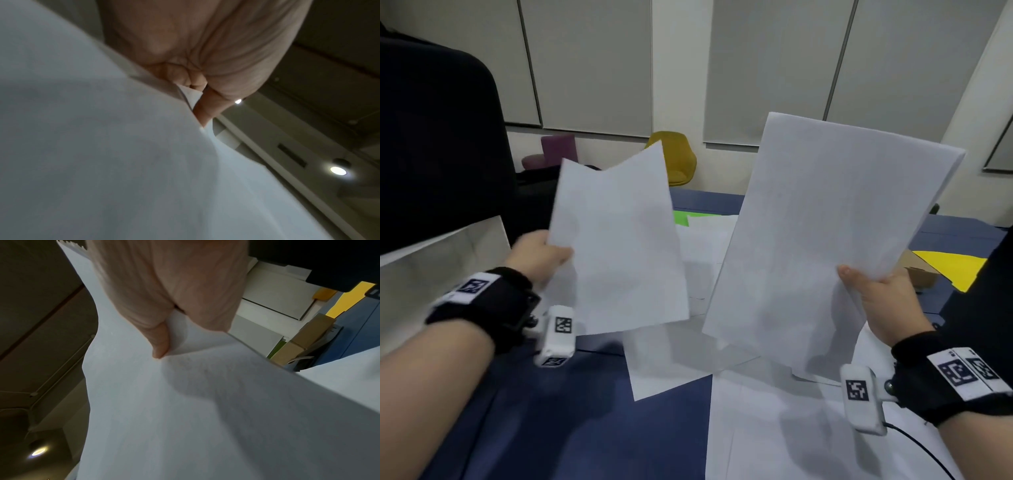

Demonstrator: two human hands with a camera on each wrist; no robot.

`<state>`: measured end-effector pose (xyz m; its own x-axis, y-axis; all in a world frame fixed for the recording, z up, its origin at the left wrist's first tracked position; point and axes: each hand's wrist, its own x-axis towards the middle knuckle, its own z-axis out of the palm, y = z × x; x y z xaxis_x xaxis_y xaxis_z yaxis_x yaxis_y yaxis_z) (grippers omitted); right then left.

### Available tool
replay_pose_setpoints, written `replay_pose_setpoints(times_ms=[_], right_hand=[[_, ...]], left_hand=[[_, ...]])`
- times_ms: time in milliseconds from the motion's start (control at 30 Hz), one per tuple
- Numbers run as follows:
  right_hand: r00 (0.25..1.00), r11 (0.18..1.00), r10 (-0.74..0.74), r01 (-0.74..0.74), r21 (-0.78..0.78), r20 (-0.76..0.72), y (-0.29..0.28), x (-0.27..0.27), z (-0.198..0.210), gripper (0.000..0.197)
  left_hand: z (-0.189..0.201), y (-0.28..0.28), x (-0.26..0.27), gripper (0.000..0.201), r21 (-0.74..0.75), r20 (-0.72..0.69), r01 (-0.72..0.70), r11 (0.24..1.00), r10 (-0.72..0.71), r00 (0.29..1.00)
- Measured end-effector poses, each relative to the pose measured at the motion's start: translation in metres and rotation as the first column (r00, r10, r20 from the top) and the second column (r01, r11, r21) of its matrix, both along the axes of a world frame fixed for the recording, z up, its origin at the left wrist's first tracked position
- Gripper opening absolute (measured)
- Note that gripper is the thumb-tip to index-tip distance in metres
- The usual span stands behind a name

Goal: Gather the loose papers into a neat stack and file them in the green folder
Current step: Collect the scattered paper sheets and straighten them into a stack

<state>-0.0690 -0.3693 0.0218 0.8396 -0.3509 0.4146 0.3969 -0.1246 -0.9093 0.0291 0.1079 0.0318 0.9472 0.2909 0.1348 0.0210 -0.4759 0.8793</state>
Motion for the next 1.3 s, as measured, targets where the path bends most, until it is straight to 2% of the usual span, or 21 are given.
replay_pose_setpoints(times_ms=[67, 100, 133, 167, 233, 267, 333, 367, 400, 500, 533, 633, 767, 933, 1100, 1200, 1300], right_hand=[[1.0, 1.0, 0.001, -0.001, -0.01, 0.002, 0.001, 0.002, 0.001, 0.033], [1.0, 1.0, -0.012, 0.012, -0.007, -0.001, 0.0, 0.004, 0.001, 0.03], [1.0, 1.0, -0.018, 0.018, 0.003, 0.002, 0.0, 0.007, 0.001, 0.015], [1.0, 1.0, -0.017, 0.017, -0.007, 0.01, -0.001, 0.008, 0.0, 0.01], [1.0, 1.0, 0.014, -0.014, -0.018, 0.017, 0.002, 0.01, 0.0, 0.013], [0.999, 0.999, 0.04, -0.039, -0.017, 0.018, 0.005, 0.01, 0.001, 0.018], [0.997, 0.996, 0.076, -0.075, -0.041, 0.013, 0.009, 0.01, 0.0, 0.056], [0.998, 0.997, 0.067, -0.067, -0.04, 0.012, 0.009, 0.011, -0.001, 0.066], [0.998, 0.997, 0.068, -0.067, -0.037, 0.018, 0.01, 0.011, -0.002, 0.068], [0.998, 0.998, 0.062, -0.061, -0.026, 0.019, 0.008, 0.013, -0.007, 0.041], [0.998, 0.998, 0.062, -0.062, -0.028, 0.018, 0.007, 0.013, -0.008, 0.041], [0.997, 0.995, 0.071, -0.07, -0.067, 0.004, 0.006, 0.011, -0.008, 0.065], [0.998, 0.995, 0.061, -0.06, -0.076, 0.003, 0.003, 0.009, -0.011, 0.08], [0.998, 0.996, 0.065, -0.064, -0.055, 0.002, 0.006, 0.003, -0.01, 0.086], [0.997, 0.996, 0.072, -0.072, -0.059, -0.001, 0.007, 0.0, -0.012, 0.081], [0.997, 0.995, 0.082, -0.082, -0.056, -0.002, 0.006, -0.001, -0.01, 0.079], [0.995, 0.993, 0.098, -0.099, -0.065, -0.008, 0.006, -0.002, -0.008, 0.079]], left_hand=[[-0.012, -0.029, 0.015, 0.011, 0.023, -0.024, 0.038, 0.999, -0.037, 0.999], [-0.019, -0.043, 0.021, 0.008, 0.08, -0.042, 0.046, 0.996, -0.042, 0.998], [-0.026, -0.054, 0.028, 0.004, 0.147, -0.072, 0.054, 0.988, -0.043, 0.996], [-0.033, -0.064, 0.034, 0.013, 0.213, -0.111, 0.06, 0.975, -0.036, 0.993], [-0.044, -0.084, 0.045, 0.029, 0.309, -0.166, 0.093, 0.946, -0.043, 0.985], [-0.05, -0.093, 0.049, 0.035, 0.334, -0.179, 0.109, 0.936, -0.051, 0.983], [-0.06, -0.111, 0.056, 0.039, 0.367, -0.194, 0.123, 0.922, -0.053, 0.979], [-0.064, -0.118, 0.057, 0.035, 0.381, -0.197, 0.122, 0.916, -0.049, 0.979], [-0.068, -0.124, 0.059, 0.032, 0.395, -0.211, 0.131, 0.909, -0.049, 0.976], [-0.075, -0.137, 0.062, 0.03, 0.446, -0.316, 0.264, 0.855, -0.126, 0.94], [-0.077, -0.141, 0.063, 0.032, 0.457, -0.36, 0.319, 0.83, -0.155, 0.92], [-0.08, -0.147, 0.064, 0.034, 0.484, -0.446, 0.444, 0.754, -0.224, 0.867], [-0.079, -0.143, 0.054, 0.035, 0.521, -0.458, 0.484, 0.703, -0.248, 0.854], [-0.08, -0.123, 0.025, 0.035, 0.579, -0.437, 0.524, 0.624, -0.306, 0.846], [-0.081, -0.104, -0.008, 0.013, 0.622, -0.488, 0.61, 0.49, -0.367, 0.792], [-0.072, -0.095, -0.014, 0.025, 0.606, -0.537, 0.619, 0.5, -0.317, 0.782], [-0.059, -0.089, -0.01, 0.029, 0.569, -0.496, 0.523, 0.634, -0.242, 0.834]])
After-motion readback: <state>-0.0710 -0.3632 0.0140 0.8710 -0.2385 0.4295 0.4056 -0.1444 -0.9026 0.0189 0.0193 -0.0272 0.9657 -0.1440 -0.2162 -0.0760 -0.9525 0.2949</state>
